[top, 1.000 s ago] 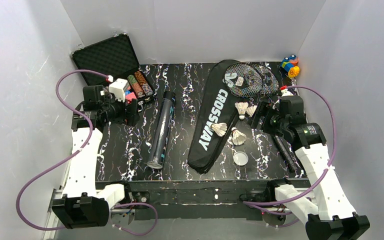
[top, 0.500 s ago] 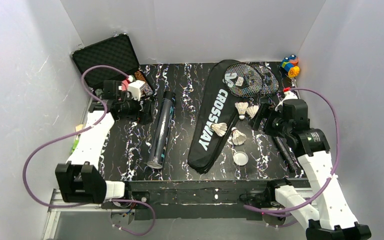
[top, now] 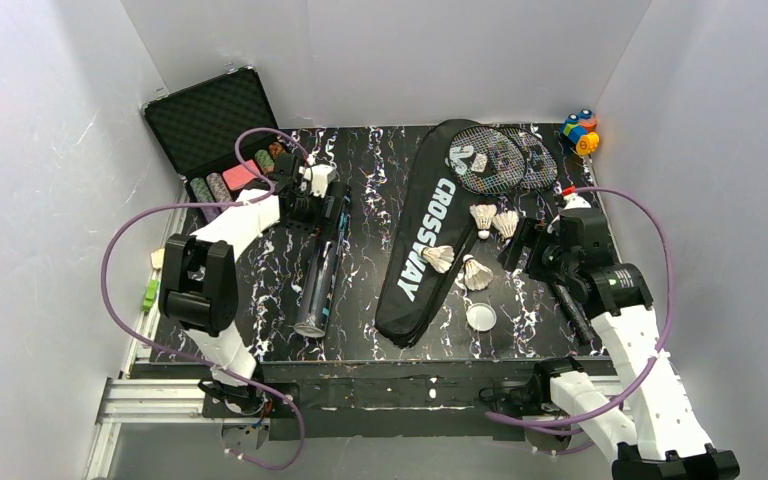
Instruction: Pack up the badminton gear
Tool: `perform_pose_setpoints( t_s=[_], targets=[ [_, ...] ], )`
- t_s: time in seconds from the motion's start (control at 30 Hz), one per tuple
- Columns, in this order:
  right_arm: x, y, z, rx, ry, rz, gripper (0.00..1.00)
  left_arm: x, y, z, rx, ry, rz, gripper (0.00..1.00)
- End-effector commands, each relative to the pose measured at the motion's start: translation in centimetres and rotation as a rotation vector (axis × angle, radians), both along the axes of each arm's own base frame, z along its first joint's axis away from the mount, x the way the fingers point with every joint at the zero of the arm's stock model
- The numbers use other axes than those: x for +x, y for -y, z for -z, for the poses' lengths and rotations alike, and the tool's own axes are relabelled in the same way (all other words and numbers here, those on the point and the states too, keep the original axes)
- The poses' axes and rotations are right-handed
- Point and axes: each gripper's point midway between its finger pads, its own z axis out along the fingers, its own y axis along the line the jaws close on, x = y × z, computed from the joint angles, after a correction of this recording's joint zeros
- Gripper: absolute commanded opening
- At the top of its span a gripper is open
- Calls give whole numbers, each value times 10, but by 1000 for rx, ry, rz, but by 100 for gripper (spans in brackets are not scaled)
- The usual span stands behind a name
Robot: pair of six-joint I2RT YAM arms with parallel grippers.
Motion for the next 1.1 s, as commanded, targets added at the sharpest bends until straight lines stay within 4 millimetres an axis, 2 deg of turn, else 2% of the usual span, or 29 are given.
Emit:
perform_pose_setpoints(
  t_s=[0.0,0.13,0.3,0.53,0.8,0.93,1.07],
  targets=[
    [1,-2,-6,5,37,-20,91,25,8,-11,-7,68,-64,98],
    [3,-8,-3,18,23,-50,91,17,18,7,26,46,-15,98],
    [9,-15,1,33,-14,-71,91,5,15,26,83,24,41,98],
    [9,-22,6,70,-20,-87,92,-20,21,50,123,-27,145,98],
    [6,-26,16,95,-47,-92,92,-58,11,59,140,-46,218,98],
    [5,-29,17,112,-40,-99,92,-71,12,51,129,-42,297,86],
    [6,-35,15,143,-30,-115,92,-82,12,30,126,-4,408,66]
  ],
)
